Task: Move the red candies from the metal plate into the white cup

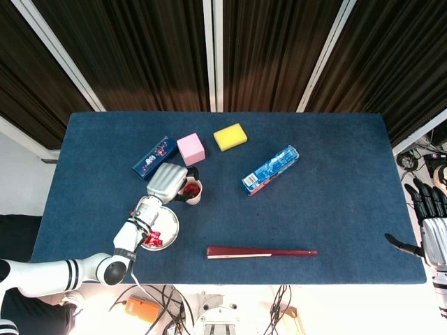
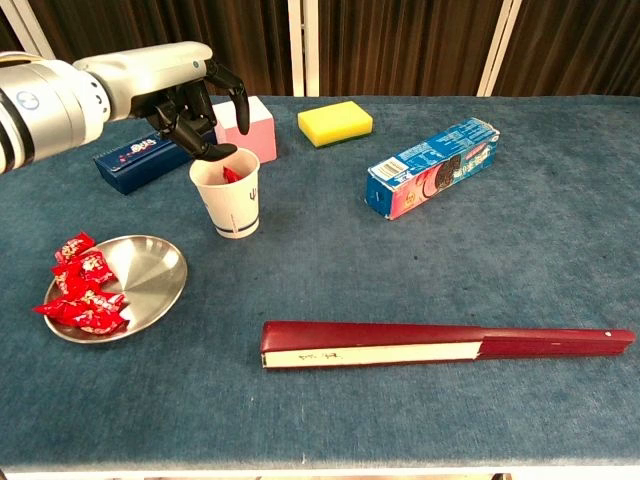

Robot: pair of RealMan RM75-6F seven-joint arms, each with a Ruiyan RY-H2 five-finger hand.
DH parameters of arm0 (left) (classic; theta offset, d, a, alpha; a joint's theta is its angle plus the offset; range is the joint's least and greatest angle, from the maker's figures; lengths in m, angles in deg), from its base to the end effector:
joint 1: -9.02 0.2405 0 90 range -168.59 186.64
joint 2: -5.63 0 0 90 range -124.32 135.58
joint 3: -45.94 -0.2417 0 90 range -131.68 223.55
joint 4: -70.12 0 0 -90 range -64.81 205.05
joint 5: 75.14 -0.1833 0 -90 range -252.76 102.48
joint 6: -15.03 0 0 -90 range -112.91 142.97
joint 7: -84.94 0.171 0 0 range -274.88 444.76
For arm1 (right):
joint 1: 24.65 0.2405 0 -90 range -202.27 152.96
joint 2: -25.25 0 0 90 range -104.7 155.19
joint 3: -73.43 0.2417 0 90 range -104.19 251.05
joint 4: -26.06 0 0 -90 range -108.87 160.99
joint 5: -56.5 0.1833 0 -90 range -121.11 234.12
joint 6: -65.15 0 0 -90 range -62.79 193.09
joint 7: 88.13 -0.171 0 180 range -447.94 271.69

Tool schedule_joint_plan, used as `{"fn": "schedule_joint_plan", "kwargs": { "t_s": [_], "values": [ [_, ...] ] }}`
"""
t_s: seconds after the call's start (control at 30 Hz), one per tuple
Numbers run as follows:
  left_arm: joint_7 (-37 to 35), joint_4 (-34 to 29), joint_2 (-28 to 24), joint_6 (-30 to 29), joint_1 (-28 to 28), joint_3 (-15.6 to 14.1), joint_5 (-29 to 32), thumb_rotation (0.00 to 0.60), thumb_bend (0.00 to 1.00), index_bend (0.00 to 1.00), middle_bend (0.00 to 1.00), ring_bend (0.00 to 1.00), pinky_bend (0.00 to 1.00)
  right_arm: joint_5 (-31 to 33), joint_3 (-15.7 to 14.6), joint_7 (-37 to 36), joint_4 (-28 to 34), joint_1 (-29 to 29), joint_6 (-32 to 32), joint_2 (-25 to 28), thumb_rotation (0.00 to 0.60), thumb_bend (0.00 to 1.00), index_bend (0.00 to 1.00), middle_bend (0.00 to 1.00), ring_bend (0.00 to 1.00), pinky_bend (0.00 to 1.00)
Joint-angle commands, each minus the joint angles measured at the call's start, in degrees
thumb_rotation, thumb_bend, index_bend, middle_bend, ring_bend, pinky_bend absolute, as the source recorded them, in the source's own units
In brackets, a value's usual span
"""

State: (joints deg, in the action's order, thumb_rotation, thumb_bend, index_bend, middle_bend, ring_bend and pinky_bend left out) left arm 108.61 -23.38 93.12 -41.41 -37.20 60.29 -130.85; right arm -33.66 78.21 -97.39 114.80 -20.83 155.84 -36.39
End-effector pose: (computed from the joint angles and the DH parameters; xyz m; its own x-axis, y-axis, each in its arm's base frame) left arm -0.0853 0.3549 0.0099 0.3411 0.2726 0.8996 0.8995 -0.3726 -0.2282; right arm -0.2818 -0.2047 0.2106 0.3387 0.1167 0.9336 -0.9339 -0.0787 0.3487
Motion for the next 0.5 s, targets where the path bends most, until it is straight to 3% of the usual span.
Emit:
{"fn": "schedule_joint_plan", "kwargs": {
  "t_s": [0.03, 0.3, 0.5],
  "values": [
    [-0.5, -1.14, -0.79, -0.88, 0.58, -0.65, -1.06, 0.6, 0.25, 0.39, 0.93, 0.83, 0.72, -0.03, 0.05, 0.12, 0.12, 0.09, -0.07, 0.01, 0.6, 0.12, 0.0, 0.0, 0.0, 0.0],
    [-5.65, -6.28, -6.5, -6.68, 5.43, -2.52, -7.92, 0.6, 0.24, 0.39, 0.93, 0.83, 0.72, -0.48, 0.25, 0.47, 0.7, 0.55, -0.17, 0.2, 0.6, 0.12, 0.0, 0.0, 0.0, 0.0],
    [-10.63, -6.8, -12.16, -11.24, 11.7, -7.65, -14.69, 0.6, 0.26, 0.41, 0.93, 0.83, 0.72, -0.56, 0.18, 0.55, 0.86, 0.57, -0.16, 0.16, 0.6, 0.12, 0.0, 0.0, 0.0, 0.0]
  ]
}}
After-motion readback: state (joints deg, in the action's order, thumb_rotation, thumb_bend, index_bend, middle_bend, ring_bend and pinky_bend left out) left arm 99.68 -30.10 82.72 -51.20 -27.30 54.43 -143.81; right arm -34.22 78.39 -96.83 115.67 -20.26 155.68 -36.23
